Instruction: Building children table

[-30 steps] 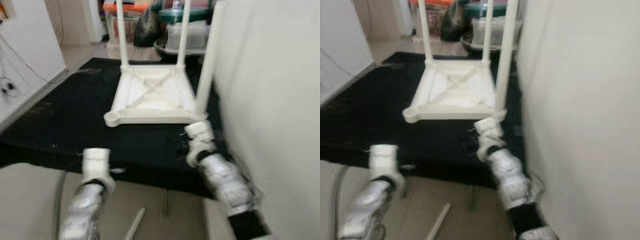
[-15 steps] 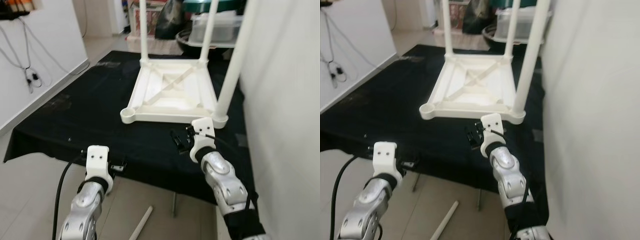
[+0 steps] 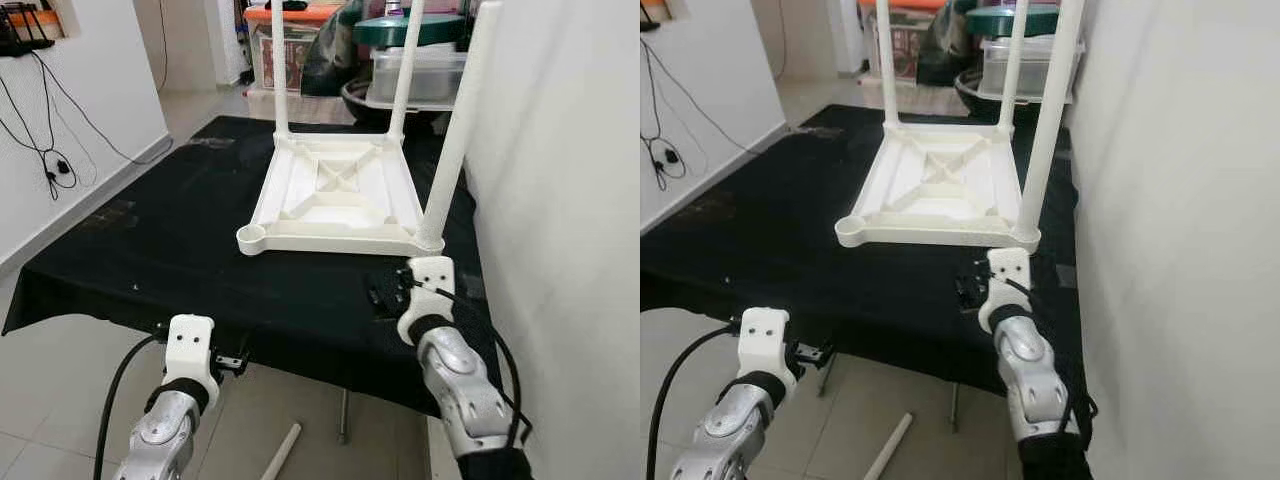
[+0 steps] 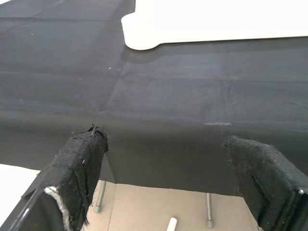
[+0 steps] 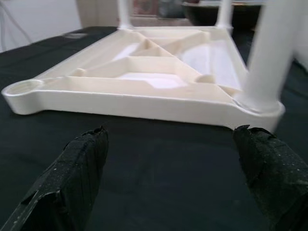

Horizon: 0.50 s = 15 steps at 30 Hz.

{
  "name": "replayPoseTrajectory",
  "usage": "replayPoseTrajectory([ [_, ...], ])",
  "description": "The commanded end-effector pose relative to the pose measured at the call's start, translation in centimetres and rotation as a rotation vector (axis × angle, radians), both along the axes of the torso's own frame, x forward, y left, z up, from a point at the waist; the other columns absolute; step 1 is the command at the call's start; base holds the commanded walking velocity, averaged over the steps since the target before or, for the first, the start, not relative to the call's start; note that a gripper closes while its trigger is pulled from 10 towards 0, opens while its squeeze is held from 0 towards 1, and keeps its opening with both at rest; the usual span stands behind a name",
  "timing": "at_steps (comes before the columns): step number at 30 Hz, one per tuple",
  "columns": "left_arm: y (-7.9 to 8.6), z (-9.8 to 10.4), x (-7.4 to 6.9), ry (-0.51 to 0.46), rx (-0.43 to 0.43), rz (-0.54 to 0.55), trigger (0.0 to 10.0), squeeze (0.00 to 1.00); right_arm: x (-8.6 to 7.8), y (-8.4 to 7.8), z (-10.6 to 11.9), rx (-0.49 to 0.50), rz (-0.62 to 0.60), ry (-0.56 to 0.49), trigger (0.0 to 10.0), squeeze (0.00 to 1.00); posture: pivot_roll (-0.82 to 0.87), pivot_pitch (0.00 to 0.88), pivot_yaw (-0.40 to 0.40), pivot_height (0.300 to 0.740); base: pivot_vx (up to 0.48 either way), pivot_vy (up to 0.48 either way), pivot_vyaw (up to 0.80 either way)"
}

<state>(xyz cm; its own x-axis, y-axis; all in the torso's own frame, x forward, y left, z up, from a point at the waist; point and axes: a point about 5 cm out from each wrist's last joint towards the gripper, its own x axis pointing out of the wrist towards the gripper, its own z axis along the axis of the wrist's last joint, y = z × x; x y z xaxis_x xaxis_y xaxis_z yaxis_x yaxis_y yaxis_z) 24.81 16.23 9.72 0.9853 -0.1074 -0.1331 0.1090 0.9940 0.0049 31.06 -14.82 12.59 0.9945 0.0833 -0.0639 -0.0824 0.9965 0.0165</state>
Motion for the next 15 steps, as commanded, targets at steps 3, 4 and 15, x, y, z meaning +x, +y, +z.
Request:
replayPoseTrajectory([
  [3, 0.08, 0.13, -0.16, -0.007, 0.021, -0.006, 10.0, 0.0, -0.16, -0.2, 0.23, 0.011, -0.016, -0.009, 10.0, 0.0, 0.07, 0.0, -0.019, 0.74, 0.0, 0.0, 0.0],
  [4, 0.07, 0.15, -0.15, -0.007, 0.02, -0.007, 10.0, 0.0, -0.04, -0.13, 0.26, 0.017, -0.019, -0.006, 10.0, 0.0, 0.07, 0.0, -0.02, 0.74, 0.0, 0.0, 0.0],
  [15, 0.45, 0.2, -0.27, -0.008, 0.027, -0.003, 10.0, 0.0, 0.26, -0.03, 0.16, 0.048, -0.026, 0.028, 10.0, 0.0, 0.07, 0.0, -0.026, 0.74, 0.0, 0.0, -0.51],
])
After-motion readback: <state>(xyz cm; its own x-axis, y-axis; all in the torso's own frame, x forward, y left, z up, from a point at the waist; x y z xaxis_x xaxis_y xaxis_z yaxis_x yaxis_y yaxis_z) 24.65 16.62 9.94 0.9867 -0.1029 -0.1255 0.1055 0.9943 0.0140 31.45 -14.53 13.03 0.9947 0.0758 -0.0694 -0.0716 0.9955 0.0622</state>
